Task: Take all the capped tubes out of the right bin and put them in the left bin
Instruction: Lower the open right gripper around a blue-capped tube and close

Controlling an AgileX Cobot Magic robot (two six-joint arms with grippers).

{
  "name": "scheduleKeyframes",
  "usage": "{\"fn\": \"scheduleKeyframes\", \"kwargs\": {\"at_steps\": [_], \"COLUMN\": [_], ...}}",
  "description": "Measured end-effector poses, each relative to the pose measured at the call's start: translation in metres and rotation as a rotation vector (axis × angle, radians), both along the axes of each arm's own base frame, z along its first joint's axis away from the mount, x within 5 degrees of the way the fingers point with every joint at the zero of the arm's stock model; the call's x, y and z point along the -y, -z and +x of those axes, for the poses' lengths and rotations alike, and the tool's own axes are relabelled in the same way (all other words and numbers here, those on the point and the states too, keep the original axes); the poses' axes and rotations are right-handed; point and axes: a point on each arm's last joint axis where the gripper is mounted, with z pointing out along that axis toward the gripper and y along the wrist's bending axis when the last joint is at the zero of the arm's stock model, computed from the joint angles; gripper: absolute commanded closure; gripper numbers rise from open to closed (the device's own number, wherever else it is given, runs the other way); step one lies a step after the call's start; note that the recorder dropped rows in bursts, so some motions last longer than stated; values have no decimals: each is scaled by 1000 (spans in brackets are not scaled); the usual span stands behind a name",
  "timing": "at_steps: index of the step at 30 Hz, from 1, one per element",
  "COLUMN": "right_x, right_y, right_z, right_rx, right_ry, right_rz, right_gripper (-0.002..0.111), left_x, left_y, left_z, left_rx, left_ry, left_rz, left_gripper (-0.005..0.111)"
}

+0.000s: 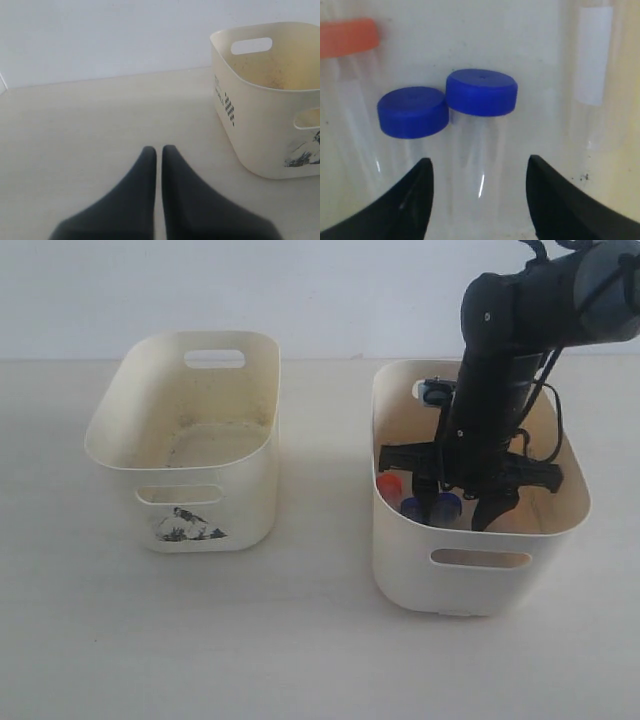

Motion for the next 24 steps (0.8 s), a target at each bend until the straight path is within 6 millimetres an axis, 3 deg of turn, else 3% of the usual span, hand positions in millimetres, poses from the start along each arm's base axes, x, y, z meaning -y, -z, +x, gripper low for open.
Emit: {"fn": "scheduleKeyframes", "kwargs": {"at_steps": [16,21,24], "right_x": [-2,-2,-2], "right_y": [6,7,17], "right_z": [3,3,3], "right_rx": [-28,-28,-46], "right_ry": [10,10,8], "right_rz": [8,7,-2], "right_gripper": [57,79,76], "left_x": [0,0,0], "left_y": [0,0,0], "left_z": [0,0,0], "left_rx": [0,0,0], "left_ry": [0,0,0], "left_rz": [0,0,0], "left_gripper": [102,102,102]}}
